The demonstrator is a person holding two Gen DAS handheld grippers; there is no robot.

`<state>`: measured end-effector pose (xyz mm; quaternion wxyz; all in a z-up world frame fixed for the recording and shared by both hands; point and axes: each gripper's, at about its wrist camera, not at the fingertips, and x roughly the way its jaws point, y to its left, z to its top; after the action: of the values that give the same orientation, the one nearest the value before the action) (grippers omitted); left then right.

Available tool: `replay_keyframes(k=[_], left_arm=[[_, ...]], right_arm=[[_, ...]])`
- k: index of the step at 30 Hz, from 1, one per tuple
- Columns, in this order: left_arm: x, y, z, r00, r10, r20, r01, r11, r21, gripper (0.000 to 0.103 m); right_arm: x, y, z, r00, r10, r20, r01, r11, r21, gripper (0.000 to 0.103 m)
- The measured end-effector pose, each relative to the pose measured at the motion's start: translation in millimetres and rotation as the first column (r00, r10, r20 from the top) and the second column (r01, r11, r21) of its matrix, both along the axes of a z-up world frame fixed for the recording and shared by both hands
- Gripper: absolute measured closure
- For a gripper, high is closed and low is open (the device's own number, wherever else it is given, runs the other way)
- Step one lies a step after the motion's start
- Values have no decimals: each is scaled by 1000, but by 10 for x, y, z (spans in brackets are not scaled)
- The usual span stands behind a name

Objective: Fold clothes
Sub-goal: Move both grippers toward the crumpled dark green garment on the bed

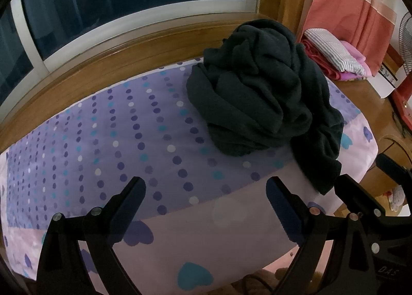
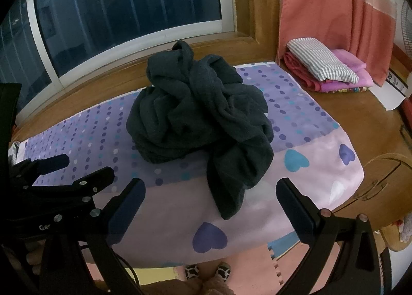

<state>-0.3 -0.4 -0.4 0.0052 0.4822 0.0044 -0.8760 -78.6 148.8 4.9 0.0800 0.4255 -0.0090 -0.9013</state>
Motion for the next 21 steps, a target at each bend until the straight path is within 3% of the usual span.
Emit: replay_keyframes(k=[21], left_arm=[[-57, -12, -53, 1000, -5, 20, 6, 1000, -6, 6]], right_arm=[[-83, 14, -54, 1000, 0, 13, 0, 1000, -9, 0]])
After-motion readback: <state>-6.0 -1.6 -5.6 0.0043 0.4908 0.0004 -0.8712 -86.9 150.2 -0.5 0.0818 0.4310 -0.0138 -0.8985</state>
